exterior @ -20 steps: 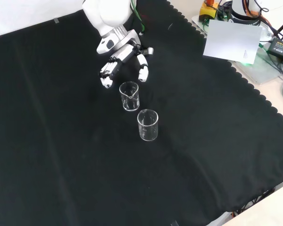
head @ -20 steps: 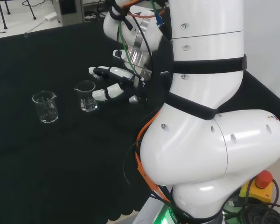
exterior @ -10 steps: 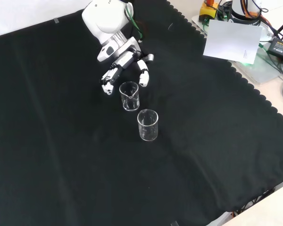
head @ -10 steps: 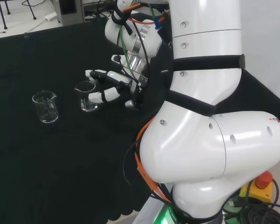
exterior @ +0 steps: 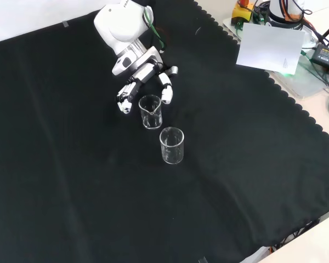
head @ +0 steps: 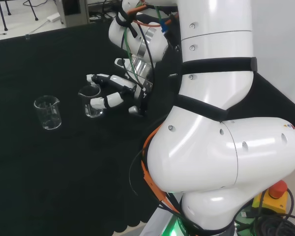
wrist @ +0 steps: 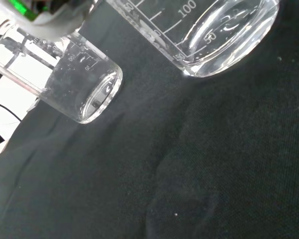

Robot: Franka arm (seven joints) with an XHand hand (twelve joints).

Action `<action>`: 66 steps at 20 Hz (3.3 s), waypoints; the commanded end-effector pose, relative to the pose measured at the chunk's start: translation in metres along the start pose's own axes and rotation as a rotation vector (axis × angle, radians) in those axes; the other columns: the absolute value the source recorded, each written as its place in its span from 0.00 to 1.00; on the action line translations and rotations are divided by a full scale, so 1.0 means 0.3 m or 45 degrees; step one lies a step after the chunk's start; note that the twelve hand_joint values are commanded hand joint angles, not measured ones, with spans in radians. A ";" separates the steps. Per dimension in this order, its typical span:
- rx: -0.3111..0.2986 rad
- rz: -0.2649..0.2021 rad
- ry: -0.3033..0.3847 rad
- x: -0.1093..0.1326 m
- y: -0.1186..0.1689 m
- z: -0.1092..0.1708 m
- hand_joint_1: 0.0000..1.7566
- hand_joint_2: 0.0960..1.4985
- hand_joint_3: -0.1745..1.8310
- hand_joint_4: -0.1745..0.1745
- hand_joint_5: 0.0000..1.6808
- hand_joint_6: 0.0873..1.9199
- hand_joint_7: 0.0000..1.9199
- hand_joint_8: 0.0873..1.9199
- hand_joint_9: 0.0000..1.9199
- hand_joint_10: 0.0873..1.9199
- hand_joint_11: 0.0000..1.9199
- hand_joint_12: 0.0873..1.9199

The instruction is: Pick up the beaker on the right.

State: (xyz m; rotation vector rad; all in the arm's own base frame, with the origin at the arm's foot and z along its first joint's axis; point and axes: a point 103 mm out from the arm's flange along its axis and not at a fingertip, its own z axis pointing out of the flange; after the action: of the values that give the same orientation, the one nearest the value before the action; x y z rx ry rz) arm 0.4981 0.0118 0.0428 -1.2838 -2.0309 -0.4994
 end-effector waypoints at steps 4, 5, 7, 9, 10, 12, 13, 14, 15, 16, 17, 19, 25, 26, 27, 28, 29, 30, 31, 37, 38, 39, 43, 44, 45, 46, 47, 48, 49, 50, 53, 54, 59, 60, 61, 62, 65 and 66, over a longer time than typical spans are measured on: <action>-0.048 -0.009 -0.008 0.001 0.017 0.037 0.46 0.30 0.39 0.42 0.19 0.00 0.12 0.25 0.17 0.30 0.00 0.56; -0.054 -0.011 -0.007 0.002 0.019 0.038 0.47 0.30 0.39 0.42 0.20 0.00 0.13 0.25 0.17 0.30 0.00 0.57; -0.065 -0.016 0.003 0.003 0.022 0.041 0.47 0.30 0.39 0.42 0.21 0.00 0.13 0.25 0.17 0.30 0.00 0.57; -0.071 -0.018 0.011 0.003 0.025 0.043 0.47 0.30 0.39 0.42 0.22 0.00 0.13 0.25 0.18 0.30 0.00 0.57; -0.074 -0.019 0.015 0.003 0.027 0.045 0.48 0.30 0.39 0.42 0.22 0.00 0.13 0.25 0.18 0.30 0.00 0.57; -0.079 -0.023 0.022 0.003 0.029 0.045 0.48 0.30 0.39 0.41 0.22 0.00 0.14 0.25 0.18 0.30 0.00 0.58; -0.080 -0.024 0.026 0.003 0.030 0.045 0.48 0.30 0.39 0.41 0.22 0.00 0.14 0.25 0.19 0.30 0.00 0.58; -0.078 -0.024 0.029 0.003 0.032 0.045 0.48 0.30 0.39 0.41 0.23 0.00 0.14 0.25 0.19 0.30 0.00 0.58; -0.075 -0.025 0.033 0.004 0.034 0.044 0.48 0.30 0.39 0.41 0.23 0.00 0.15 0.25 0.19 0.30 0.00 0.59; -0.072 -0.026 0.041 0.005 0.038 0.045 0.48 0.30 0.39 0.41 0.23 0.00 0.15 0.25 0.19 0.30 0.00 0.59; -0.070 -0.028 0.052 0.007 0.043 0.046 0.48 0.30 0.39 0.41 0.24 0.00 0.15 0.25 0.19 0.30 0.00 0.59; -0.066 -0.036 0.061 0.011 0.052 0.048 0.48 0.30 0.39 0.41 0.24 0.00 0.15 0.25 0.20 0.30 0.00 0.60; -0.074 -0.041 0.087 0.012 0.059 0.050 0.49 0.30 0.39 0.40 0.25 0.00 0.16 0.25 0.21 0.29 0.00 0.61; -0.074 -0.039 0.087 0.012 0.059 0.050 0.49 0.30 0.39 0.40 0.25 0.00 0.16 0.25 0.21 0.29 0.00 0.61; -0.075 -0.038 0.088 0.012 0.060 0.051 0.50 0.30 0.39 0.40 0.25 0.00 0.16 0.25 0.21 0.29 0.00 0.61; -0.075 -0.038 0.088 0.012 0.060 0.051 0.50 0.30 0.39 0.40 0.26 0.00 0.16 0.25 0.22 0.29 0.00 0.62; -0.076 -0.040 0.093 0.011 0.060 0.052 0.50 0.30 0.39 0.40 0.26 0.00 0.16 0.25 0.22 0.29 0.00 0.62; -0.078 -0.041 0.095 0.010 0.060 0.053 0.50 0.30 0.39 0.40 0.26 0.00 0.16 0.25 0.22 0.29 0.00 0.63; -0.081 -0.040 0.099 0.008 0.060 0.054 0.51 0.30 0.39 0.40 0.26 0.00 0.16 0.25 0.23 0.29 0.00 0.63; -0.090 -0.036 0.118 0.004 0.060 0.059 0.53 0.29 0.39 0.38 0.27 0.00 0.17 0.25 0.24 0.29 0.00 0.65; -0.090 -0.035 0.117 0.004 0.060 0.059 0.53 0.29 0.39 0.38 0.27 0.00 0.17 0.25 0.24 0.29 0.00 0.65; -0.090 -0.034 0.115 0.004 0.060 0.060 0.53 0.29 0.40 0.37 0.27 0.00 0.17 0.25 0.24 0.29 0.00 0.65; -0.089 -0.033 0.109 0.007 0.063 0.061 0.54 0.30 0.40 0.37 0.28 0.00 0.18 0.26 0.25 0.29 0.00 0.66; -0.088 -0.032 0.104 0.007 0.064 0.061 0.54 0.30 0.40 0.37 0.28 0.00 0.18 0.26 0.25 0.29 0.00 0.66; -0.086 -0.030 0.097 0.010 0.066 0.062 0.54 0.30 0.40 0.37 0.29 0.00 0.18 0.26 0.25 0.28 0.00 0.67; -0.083 -0.031 0.088 0.014 0.070 0.062 0.54 0.30 0.40 0.37 0.29 0.00 0.19 0.26 0.25 0.29 0.00 0.67; -0.082 -0.029 0.084 0.018 0.074 0.063 0.54 0.30 0.40 0.37 0.29 0.00 0.19 0.26 0.25 0.29 0.00 0.67; -0.085 -0.029 0.084 0.020 0.076 0.064 0.54 0.30 0.40 0.37 0.30 0.00 0.19 0.26 0.25 0.29 0.00 0.67; -0.086 -0.029 0.080 0.022 0.078 0.065 0.54 0.30 0.40 0.37 0.30 0.00 0.19 0.26 0.26 0.29 0.00 0.67; -0.087 -0.028 0.076 0.024 0.080 0.066 0.54 0.30 0.40 0.37 0.30 0.00 0.19 0.26 0.26 0.29 0.00 0.67; -0.094 -0.028 0.078 0.024 0.081 0.066 0.54 0.30 0.40 0.38 0.31 0.00 0.20 0.26 0.26 0.29 0.00 0.68; -0.094 -0.026 0.073 0.024 0.082 0.067 0.54 0.31 0.41 0.38 0.31 0.00 0.20 0.26 0.27 0.28 0.00 0.68; -0.093 -0.011 0.071 0.026 0.088 0.069 0.54 0.32 0.41 0.38 0.35 0.01 0.23 0.27 0.28 0.29 0.01 0.69; -0.092 -0.004 0.074 0.025 0.091 0.071 0.54 0.33 0.41 0.38 0.36 0.02 0.23 0.27 0.29 0.29 0.01 0.69; -0.094 0.000 0.080 0.025 0.096 0.075 0.54 0.33 0.41 0.38 0.37 0.02 0.23 0.27 0.29 0.29 0.02 0.70; -0.096 0.001 0.082 0.024 0.100 0.078 0.54 0.33 0.40 0.38 0.37 0.03 0.23 0.27 0.29 0.28 0.02 0.69; -0.127 0.009 0.081 0.027 0.108 0.079 0.54 0.36 0.39 0.40 0.38 0.20 0.27 0.25 0.33 0.26 0.04 0.68; -0.145 0.016 0.086 0.029 0.110 0.077 0.55 0.38 0.39 0.42 0.40 0.28 0.30 0.25 0.35 0.25 0.06 0.68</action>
State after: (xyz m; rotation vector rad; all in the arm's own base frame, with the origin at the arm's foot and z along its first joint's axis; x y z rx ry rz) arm 0.5158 0.0440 0.0306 -1.3002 -1.9758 -0.6209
